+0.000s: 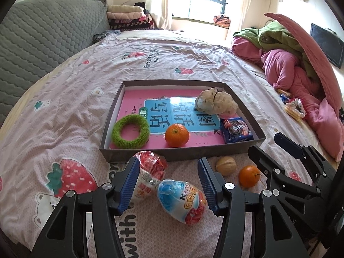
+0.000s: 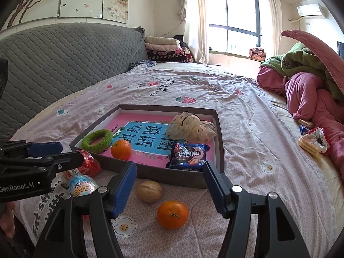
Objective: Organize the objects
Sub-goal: 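Withdraw both open tools from the tray toward the loose candy eggs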
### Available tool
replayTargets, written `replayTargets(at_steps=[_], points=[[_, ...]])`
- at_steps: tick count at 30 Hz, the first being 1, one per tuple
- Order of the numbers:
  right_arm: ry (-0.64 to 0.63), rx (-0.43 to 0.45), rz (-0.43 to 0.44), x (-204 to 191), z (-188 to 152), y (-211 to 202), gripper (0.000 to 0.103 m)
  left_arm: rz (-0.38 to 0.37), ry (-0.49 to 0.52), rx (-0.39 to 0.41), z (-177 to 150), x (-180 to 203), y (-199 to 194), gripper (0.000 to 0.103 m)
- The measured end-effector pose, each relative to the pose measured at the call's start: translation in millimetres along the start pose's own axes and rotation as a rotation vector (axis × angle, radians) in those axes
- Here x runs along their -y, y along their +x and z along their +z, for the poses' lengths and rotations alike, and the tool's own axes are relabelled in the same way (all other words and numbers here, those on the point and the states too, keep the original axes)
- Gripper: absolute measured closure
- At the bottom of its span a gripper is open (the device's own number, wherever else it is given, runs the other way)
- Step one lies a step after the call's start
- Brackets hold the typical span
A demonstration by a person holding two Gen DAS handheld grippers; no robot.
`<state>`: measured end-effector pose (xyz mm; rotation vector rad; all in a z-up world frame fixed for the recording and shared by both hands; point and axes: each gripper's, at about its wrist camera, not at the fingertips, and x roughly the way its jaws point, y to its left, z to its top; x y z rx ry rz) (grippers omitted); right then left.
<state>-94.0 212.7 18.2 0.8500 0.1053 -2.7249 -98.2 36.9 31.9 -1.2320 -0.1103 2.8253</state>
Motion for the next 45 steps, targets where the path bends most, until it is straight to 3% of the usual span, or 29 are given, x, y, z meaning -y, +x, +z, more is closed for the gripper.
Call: replayTargets(at_steps=[27,45], points=[[0.005,0.028,-0.018,3.9,-14.6,-24.1,0.038,0.009,-0.007,-0.005,-14.7,-0.2,-14.0,0.045],[-0.021,-0.009,-0.01,-4.1,-32.5,-31.8,0.038,0.006,-0.01,-0.037,-29.6,-2.3,-15.9,0.045]])
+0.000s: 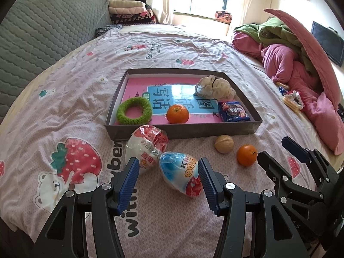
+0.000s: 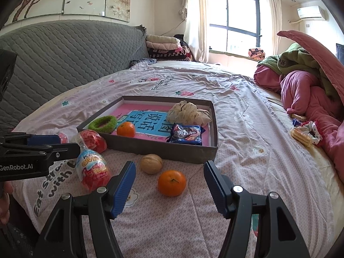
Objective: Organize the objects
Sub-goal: 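Withdraw both open tools from the tray toward the loose candy eggs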
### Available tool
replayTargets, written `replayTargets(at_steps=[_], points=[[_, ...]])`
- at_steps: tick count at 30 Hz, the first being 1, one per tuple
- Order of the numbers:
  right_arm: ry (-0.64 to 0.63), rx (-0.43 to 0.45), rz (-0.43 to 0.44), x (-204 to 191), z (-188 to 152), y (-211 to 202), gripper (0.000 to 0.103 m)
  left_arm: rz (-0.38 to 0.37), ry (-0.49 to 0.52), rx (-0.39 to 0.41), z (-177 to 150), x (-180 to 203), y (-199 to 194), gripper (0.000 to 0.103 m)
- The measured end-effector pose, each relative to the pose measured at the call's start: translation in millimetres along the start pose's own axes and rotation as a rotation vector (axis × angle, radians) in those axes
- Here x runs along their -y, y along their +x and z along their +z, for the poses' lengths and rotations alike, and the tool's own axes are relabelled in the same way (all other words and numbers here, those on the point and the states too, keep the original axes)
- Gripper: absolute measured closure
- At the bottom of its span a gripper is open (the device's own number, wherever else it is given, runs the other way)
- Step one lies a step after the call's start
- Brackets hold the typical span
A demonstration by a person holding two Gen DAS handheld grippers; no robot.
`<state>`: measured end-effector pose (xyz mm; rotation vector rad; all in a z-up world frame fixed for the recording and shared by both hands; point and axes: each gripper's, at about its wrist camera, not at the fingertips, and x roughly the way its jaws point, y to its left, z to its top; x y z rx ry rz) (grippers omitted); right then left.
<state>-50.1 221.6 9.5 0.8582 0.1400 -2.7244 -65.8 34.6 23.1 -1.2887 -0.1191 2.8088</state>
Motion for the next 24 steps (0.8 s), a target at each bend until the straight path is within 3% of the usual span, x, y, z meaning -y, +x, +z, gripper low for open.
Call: replayTargets(at_steps=[24], points=[[0.011,-0.039,-0.006,0.8,-10.1,-1.6,0.038,-0.03,-0.005,-0.057,-16.7,9.5,5.3,0.044]])
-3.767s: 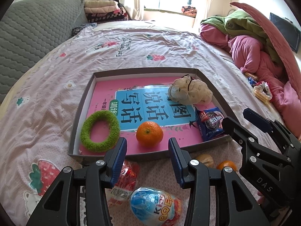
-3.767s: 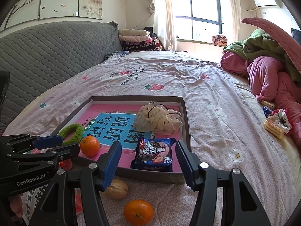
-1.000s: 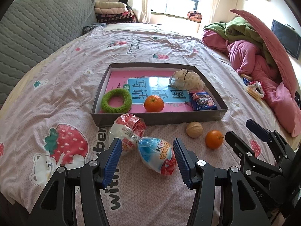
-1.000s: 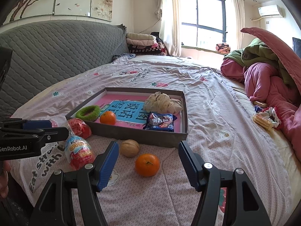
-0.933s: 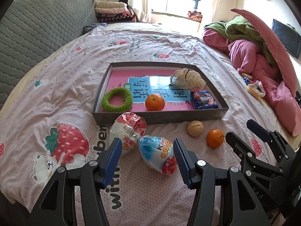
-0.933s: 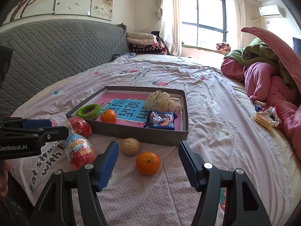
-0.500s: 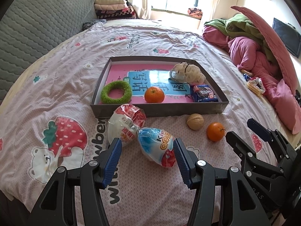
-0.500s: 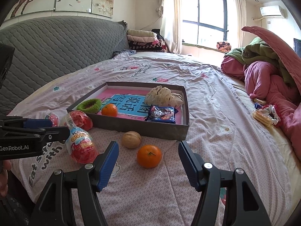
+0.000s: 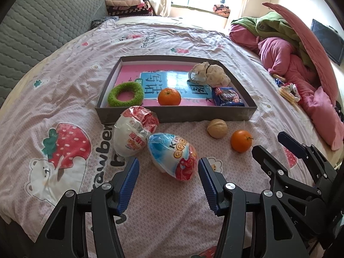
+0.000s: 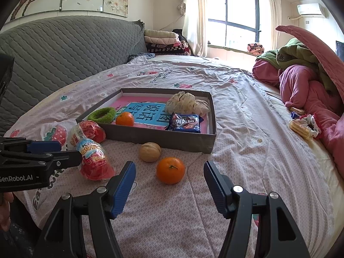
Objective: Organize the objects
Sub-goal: 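Withdraw both open tools from the tray toward the loose candy eggs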
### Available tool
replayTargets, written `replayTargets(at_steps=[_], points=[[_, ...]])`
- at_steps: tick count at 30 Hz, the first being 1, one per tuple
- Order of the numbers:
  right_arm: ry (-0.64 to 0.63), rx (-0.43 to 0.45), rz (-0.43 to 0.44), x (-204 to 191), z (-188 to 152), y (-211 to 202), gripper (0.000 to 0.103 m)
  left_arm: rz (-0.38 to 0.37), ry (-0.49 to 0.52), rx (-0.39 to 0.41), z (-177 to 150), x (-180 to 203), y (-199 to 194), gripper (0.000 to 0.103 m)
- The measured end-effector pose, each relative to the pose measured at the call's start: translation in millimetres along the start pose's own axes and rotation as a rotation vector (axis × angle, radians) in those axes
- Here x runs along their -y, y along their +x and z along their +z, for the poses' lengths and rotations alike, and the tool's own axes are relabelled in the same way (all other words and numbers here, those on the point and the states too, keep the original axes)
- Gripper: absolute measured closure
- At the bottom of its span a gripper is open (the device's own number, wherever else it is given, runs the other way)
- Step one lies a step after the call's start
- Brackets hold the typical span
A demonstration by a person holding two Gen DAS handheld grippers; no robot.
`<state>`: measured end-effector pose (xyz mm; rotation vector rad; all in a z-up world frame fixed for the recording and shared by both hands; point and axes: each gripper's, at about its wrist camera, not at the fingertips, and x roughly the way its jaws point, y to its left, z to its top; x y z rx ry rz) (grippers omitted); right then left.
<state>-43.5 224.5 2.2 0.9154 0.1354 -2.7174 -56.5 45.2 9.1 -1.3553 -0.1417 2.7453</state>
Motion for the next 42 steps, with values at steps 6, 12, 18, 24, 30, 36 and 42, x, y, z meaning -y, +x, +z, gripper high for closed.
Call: replayTargets(at_steps=[6,12,18,24,30,36,42], points=[[0.0,-0.018,-0.006,0.2,-2.3,1.9,0.038,-0.01,0.002,-0.029,-3.6,2.4,5.0,0.044],[0.009,-0.045,-0.015,2.2,-4.1,7.1,0.038,-0.018,-0.005,-0.047,-6.6,2.2,9.7,0.044],[0.001,-0.067,-0.02,0.8,-5.6,11.3,0.038,-0.029,-0.008,-0.064,-9.5,3.2,13.8,0.044],[-0.001,-0.101,-0.024,1.5,-8.9,17.0,0.038,-0.033,-0.012,-0.084,-12.4,4.5,19.8,0.044],[0.007,-0.12,-0.022,4.1,-10.9,21.5,0.038,-0.038,-0.02,-0.086,-14.3,4.6,21.6,0.044],[0.001,-0.124,-0.021,3.3,-11.1,23.4,0.038,-0.04,-0.026,-0.088,-14.9,6.9,25.1,0.044],[-0.01,-0.131,-0.021,1.9,-11.8,26.4,0.038,-0.048,-0.042,-0.085,-11.4,9.7,28.3,0.044]])
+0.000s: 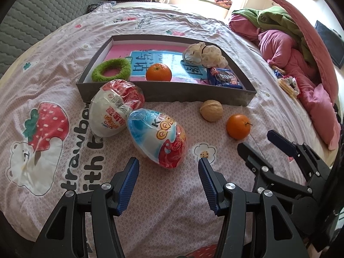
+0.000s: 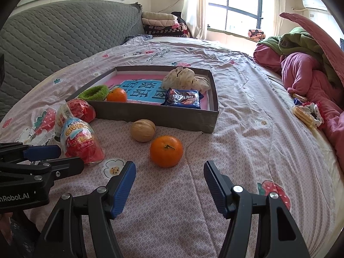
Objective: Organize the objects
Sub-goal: 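Withdraw both open tools from the tray toward the loose candy eggs, then move left tool to blue candy egg while right tool approaches mandarin orange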
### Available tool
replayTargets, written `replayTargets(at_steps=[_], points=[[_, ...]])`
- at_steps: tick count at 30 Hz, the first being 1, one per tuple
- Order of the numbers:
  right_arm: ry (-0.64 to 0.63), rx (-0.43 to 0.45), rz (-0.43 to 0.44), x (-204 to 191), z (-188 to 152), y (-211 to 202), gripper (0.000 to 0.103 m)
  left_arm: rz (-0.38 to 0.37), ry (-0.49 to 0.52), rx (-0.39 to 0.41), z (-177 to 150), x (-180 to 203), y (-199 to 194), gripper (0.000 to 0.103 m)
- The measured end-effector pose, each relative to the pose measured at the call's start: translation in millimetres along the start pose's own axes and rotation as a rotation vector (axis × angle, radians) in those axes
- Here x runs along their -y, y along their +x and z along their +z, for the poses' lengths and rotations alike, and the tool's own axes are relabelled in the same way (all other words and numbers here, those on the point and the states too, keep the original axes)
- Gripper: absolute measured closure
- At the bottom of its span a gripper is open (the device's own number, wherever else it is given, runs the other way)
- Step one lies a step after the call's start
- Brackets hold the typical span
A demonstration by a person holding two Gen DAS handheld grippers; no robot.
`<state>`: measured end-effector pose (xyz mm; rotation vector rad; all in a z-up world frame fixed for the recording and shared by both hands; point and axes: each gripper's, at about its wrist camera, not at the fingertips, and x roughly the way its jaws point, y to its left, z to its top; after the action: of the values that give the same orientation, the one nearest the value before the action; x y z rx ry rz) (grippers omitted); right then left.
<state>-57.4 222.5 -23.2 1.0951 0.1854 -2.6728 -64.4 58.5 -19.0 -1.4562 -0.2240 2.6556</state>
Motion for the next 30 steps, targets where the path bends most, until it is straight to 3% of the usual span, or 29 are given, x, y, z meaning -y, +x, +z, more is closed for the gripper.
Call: replayTargets(at_steps=[30], points=[[-0.018,-0.004,-0.006,-4.7,9.5,27.4,0.038,0.007,-0.109,0.012,19.6,-12.5,15.4,0.044]])
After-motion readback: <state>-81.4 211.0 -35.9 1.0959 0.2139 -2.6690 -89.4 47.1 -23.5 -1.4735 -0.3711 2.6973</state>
